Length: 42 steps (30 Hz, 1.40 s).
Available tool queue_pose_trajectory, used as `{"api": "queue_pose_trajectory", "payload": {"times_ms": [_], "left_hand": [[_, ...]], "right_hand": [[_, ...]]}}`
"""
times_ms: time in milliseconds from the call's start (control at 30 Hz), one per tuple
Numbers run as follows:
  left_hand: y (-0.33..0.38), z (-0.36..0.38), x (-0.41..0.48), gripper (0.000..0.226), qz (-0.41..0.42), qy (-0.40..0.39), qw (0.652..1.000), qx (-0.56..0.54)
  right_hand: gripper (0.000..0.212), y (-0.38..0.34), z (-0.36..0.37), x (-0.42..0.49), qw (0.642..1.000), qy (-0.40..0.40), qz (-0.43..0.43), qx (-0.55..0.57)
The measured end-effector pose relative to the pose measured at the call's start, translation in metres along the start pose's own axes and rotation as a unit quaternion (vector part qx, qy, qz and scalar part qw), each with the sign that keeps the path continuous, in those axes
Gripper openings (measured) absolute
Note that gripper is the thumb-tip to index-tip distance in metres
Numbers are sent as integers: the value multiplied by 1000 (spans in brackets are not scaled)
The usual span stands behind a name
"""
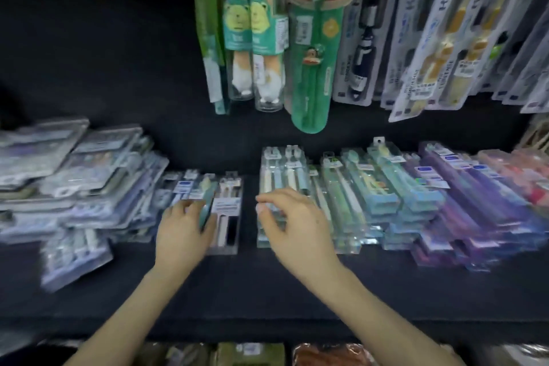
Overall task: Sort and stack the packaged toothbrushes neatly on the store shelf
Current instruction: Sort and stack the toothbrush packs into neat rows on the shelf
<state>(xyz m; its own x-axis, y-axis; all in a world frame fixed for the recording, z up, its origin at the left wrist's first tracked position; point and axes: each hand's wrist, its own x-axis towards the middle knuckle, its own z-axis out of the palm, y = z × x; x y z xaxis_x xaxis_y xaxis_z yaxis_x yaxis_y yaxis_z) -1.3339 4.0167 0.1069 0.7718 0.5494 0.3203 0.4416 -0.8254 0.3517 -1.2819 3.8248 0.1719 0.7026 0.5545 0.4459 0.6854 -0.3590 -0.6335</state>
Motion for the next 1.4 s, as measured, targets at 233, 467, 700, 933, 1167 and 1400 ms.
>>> {"api": "queue_pose_trajectory", "payload": {"times_ms": [233,467,700,933,1167,1400], "left_hand": [[-46,11,3,52,4,-50,998,29],[-55,-5,-29,48,84,-23,996,3],[-71,-17,-33,32,-45,-2,985,-165],[-73,-10,-26,39,-144,-148,940,-270],[-89,-15,-47,54,-188,-210,919,-273],[-55,-25,-52,54,-133,-172,975,46]], "right_hand": [[36,2,108,18,984,-155,17,-85],[38,24,137,30,959,-186,47,-210],[35,0,141,13,981,-110,9,-160],[56,-11,138,-20,960,-150,18,-237],[43,-12,98,-50,967,-188,71,-156],[48,-21,56,-66,987,-118,94,-48]]}}
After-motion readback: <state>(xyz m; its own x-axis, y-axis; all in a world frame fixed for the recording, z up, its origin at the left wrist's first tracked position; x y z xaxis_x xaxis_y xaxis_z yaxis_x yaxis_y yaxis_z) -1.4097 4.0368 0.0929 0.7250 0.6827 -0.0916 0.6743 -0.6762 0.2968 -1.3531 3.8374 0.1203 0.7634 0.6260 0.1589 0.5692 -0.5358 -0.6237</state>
